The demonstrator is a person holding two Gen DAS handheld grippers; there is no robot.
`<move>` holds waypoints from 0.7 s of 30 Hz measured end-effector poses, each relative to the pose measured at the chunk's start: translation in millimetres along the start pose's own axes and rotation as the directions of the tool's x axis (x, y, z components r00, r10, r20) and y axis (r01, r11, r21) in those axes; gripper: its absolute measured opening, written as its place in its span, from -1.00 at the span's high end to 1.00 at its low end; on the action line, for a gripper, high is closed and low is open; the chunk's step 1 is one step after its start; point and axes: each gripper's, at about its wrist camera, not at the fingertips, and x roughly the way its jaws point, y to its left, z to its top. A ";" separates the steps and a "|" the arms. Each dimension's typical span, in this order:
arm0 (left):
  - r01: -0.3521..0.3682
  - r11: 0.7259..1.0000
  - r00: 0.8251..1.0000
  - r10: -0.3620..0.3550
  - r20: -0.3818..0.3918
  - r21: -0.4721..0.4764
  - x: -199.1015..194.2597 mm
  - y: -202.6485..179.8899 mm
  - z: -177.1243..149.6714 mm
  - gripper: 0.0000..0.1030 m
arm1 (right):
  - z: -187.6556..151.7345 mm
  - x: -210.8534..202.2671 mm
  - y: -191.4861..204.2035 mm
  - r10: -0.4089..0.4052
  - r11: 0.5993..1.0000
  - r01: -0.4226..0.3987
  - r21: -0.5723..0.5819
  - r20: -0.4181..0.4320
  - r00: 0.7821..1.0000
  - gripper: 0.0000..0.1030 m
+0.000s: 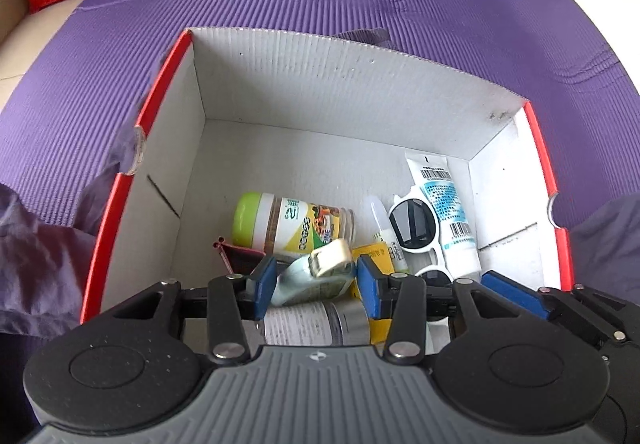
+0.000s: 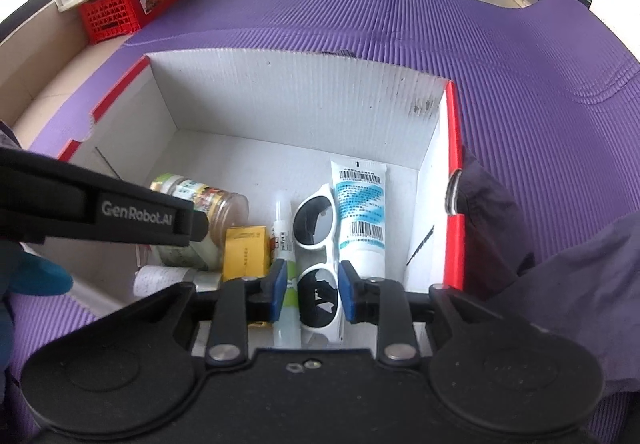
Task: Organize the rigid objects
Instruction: 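Lower the tape dispenser and glue stick into the shoebox and open both tools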
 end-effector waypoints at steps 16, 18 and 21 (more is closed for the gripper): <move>0.000 1.000 0.994 -0.002 0.108 0.021 -75.6 -3.2 -23.2 -0.11 | -14.2 -70.2 -3.1 0.025 1.000 -0.026 0.010 0.078 0.997 0.18; -0.001 1.000 0.993 -0.002 0.119 0.025 -85.0 -2.1 -28.0 -0.15 | -15.9 -79.1 -2.6 0.031 0.999 -0.032 0.010 0.091 0.995 0.06; -0.006 0.999 0.990 0.000 0.143 0.043 -101.6 -2.9 -36.0 -0.23 | -19.2 -94.0 -0.3 0.039 0.999 -0.041 0.007 0.117 0.992 -0.03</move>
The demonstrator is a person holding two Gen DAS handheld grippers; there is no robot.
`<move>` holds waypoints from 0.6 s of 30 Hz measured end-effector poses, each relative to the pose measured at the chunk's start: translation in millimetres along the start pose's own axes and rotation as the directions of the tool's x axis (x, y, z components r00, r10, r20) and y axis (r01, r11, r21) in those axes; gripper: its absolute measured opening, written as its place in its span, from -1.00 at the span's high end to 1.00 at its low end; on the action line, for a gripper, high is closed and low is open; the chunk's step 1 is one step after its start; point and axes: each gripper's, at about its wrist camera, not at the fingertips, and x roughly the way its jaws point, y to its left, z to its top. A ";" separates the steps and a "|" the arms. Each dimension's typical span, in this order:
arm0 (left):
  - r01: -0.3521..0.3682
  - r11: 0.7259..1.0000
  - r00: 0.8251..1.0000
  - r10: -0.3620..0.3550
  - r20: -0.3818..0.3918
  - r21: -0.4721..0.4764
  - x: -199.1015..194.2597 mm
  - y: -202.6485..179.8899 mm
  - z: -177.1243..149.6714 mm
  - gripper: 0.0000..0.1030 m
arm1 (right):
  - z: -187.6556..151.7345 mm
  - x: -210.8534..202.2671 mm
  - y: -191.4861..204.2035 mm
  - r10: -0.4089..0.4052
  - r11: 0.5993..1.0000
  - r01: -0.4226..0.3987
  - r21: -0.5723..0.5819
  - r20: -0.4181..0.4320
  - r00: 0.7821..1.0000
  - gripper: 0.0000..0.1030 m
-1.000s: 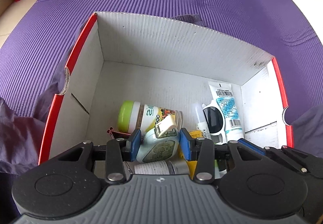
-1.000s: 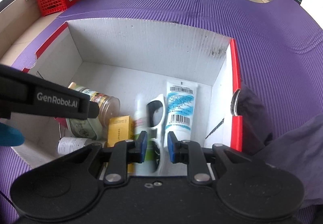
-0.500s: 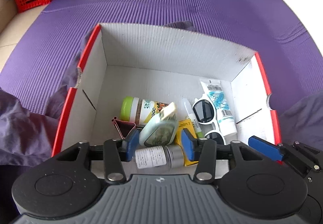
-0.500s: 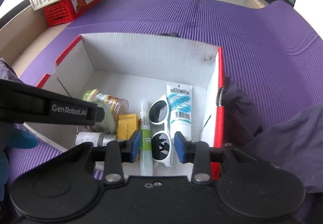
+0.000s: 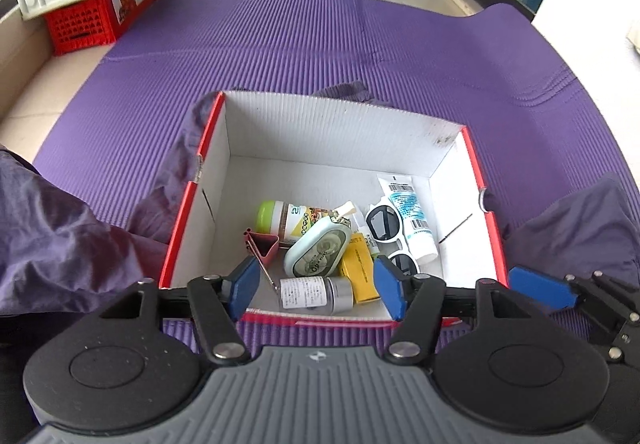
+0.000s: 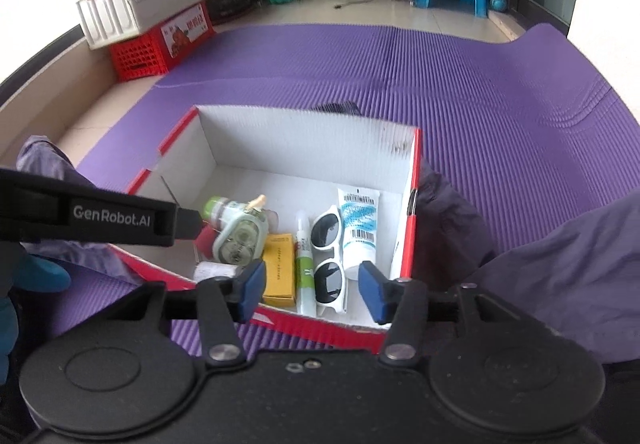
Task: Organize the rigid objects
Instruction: 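Withdraw both tools from the shoebox toward the remaining items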
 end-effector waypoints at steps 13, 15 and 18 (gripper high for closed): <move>-0.001 1.000 0.997 0.000 0.080 0.021 -67.2 3.0 -31.8 -0.39 | -18.0 -65.7 13.9 0.036 0.999 -0.034 -0.017 0.094 0.995 -0.52; 0.000 1.000 0.996 -0.002 0.085 0.025 -75.2 4.3 -37.8 -0.39 | -21.7 -74.2 14.6 0.048 0.999 -0.047 -0.012 0.103 0.994 -0.58; 0.002 1.000 0.996 -0.005 0.094 0.029 -87.9 5.9 -46.2 -0.57 | -28.1 -85.1 16.0 0.064 0.998 -0.064 -0.007 0.113 0.992 -0.64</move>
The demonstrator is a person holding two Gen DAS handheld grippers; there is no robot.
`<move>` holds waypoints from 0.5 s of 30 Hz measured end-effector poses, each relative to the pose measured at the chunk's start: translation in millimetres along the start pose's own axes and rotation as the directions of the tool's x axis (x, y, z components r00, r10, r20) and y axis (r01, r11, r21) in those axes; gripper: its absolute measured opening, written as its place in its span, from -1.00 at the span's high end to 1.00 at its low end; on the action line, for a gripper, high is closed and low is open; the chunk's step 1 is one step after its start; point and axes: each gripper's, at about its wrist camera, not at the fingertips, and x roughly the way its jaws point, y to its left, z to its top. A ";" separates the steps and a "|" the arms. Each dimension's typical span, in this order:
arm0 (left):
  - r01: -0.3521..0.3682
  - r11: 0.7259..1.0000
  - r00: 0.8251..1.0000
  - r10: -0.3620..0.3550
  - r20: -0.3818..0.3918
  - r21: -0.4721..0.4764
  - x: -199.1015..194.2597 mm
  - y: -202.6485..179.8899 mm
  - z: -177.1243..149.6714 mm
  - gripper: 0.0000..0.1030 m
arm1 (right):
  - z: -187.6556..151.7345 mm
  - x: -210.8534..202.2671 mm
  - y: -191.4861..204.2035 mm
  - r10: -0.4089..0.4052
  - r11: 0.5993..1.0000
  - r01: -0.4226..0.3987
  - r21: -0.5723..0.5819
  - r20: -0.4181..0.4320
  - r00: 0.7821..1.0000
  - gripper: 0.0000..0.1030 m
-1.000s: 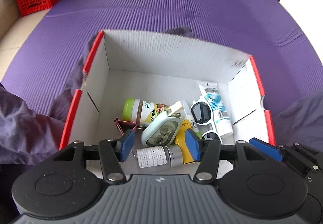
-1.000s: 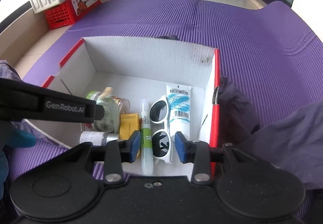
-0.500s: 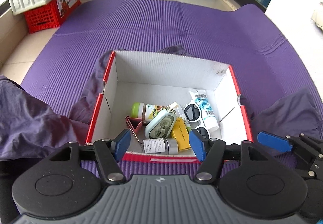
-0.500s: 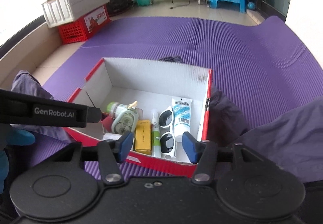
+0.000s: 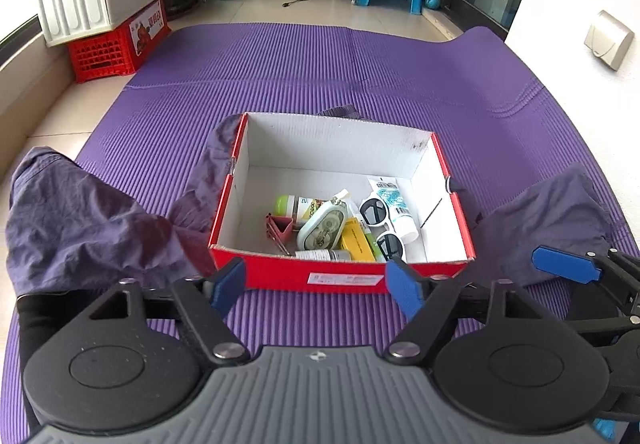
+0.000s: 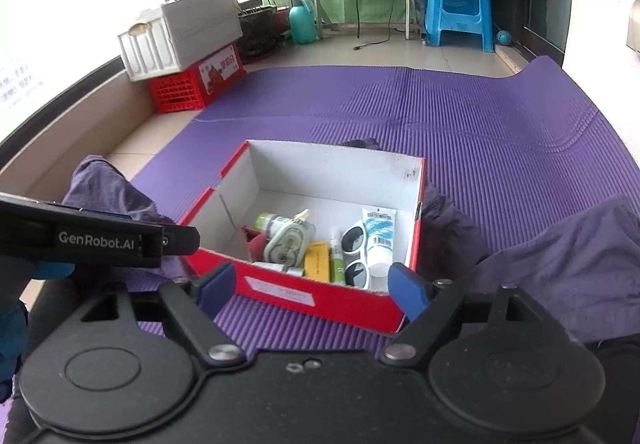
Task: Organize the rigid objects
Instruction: 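Withdraw both tools from the shoebox toward the remaining items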
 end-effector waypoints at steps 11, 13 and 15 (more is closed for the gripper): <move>0.028 0.997 0.999 -0.029 0.014 0.070 -43.3 -1.5 -33.4 -0.91 | -23.1 -41.3 4.3 0.042 0.999 -0.043 0.013 0.038 0.998 -0.80; 0.023 0.996 1.000 -0.025 0.018 0.084 -47.9 -1.4 -41.7 -1.00 | -27.3 -46.3 3.1 0.049 0.999 -0.050 0.022 0.043 0.998 -0.82; 0.033 0.996 0.999 -0.034 0.010 0.082 -51.9 0.0 -51.2 -1.00 | -32.9 -52.2 0.7 0.050 0.998 -0.052 0.032 0.049 0.998 -0.83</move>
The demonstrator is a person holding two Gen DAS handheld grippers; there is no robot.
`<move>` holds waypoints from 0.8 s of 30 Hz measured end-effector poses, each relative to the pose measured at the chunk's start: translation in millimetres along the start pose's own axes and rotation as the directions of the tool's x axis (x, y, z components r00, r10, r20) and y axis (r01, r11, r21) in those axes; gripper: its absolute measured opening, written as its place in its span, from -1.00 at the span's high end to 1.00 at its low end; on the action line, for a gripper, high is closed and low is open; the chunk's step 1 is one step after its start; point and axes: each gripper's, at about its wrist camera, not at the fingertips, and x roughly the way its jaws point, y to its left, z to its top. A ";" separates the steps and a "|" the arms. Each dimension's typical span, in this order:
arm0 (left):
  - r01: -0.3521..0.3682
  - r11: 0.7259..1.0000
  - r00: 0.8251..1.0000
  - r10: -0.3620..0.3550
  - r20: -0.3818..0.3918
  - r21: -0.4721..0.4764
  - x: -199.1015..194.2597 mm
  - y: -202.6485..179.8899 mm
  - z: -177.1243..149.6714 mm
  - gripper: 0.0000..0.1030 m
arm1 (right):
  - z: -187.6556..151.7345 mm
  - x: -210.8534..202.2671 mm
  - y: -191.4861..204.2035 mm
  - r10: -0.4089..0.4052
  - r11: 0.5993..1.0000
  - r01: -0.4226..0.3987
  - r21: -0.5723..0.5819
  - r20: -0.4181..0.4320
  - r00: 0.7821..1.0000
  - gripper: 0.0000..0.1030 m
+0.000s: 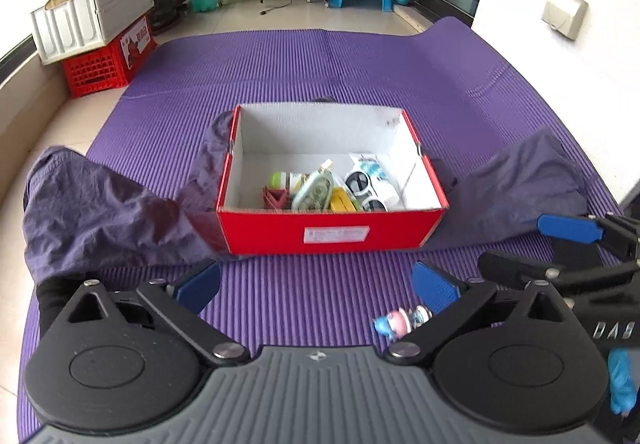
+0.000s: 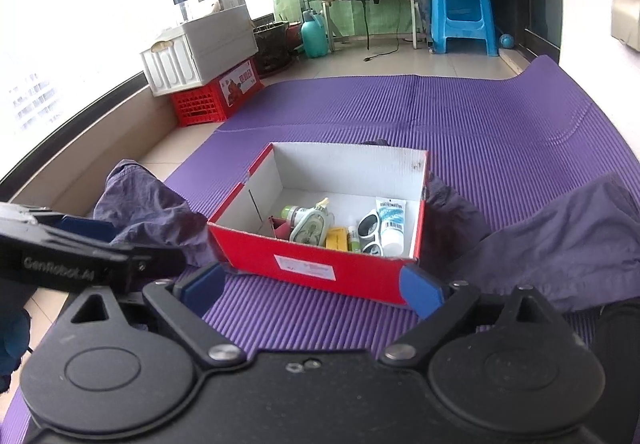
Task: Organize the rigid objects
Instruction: 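Withdraw both tools from the shoebox toward the remaining items, then grasp the red rooster keychain with the left tool while the right tool grasps the blue egg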
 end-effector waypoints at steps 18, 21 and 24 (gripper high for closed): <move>0.031 0.969 0.970 -0.088 -0.228 -0.246 19.8 -2.1 -88.7 -1.00 | -54.8 -0.3 -19.8 -0.008 0.999 0.012 0.035 -0.113 0.994 -0.83; 0.014 0.970 0.967 -0.074 -0.242 -0.244 30.0 -10.6 -99.1 -1.00 | -61.9 6.3 -19.0 -0.008 0.999 0.013 0.038 -0.141 0.990 -0.83; -0.007 0.968 0.965 -0.060 -0.255 -0.253 41.8 -15.0 -109.3 -1.00 | -69.1 13.8 -18.4 -0.011 0.999 0.017 0.035 -0.169 0.986 -0.83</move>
